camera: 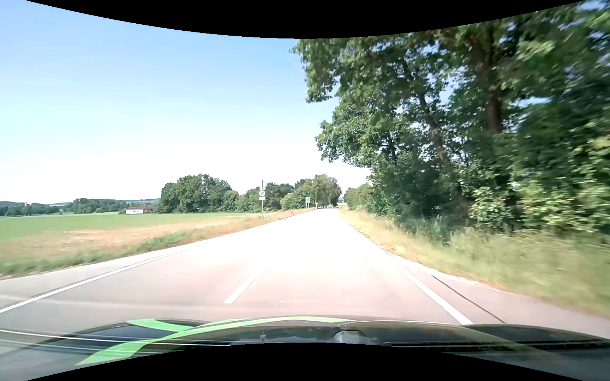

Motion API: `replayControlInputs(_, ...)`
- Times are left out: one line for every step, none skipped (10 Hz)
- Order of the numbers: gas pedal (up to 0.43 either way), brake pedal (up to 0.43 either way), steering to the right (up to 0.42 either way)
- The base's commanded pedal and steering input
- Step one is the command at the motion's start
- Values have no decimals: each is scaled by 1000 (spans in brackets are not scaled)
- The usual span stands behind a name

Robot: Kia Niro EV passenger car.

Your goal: Follow the waypoints while adhering to traffic rules and regulations

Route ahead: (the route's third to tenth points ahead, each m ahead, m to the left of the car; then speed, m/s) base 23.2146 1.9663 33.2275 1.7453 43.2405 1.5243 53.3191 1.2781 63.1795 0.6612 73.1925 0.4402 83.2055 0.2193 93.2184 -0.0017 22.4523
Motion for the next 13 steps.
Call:
replayControlInputs(197,0,-3)
replayControlInputs(209,0,-3)
replayControlInputs(209,0,-3)
replayControlInputs(220,0,-2)
replayControlInputs(220,0,-2)
replayControlInputs(209,0,0)
replayControlInputs(209,0,0)
replayControlInputs(209,0,0)
replayControlInputs(209,0,0)
replayControlInputs(228,0,0)
replayControlInputs(228,0,0)
replayControlInputs(240,0,1)
replayControlInputs(240,0,1)
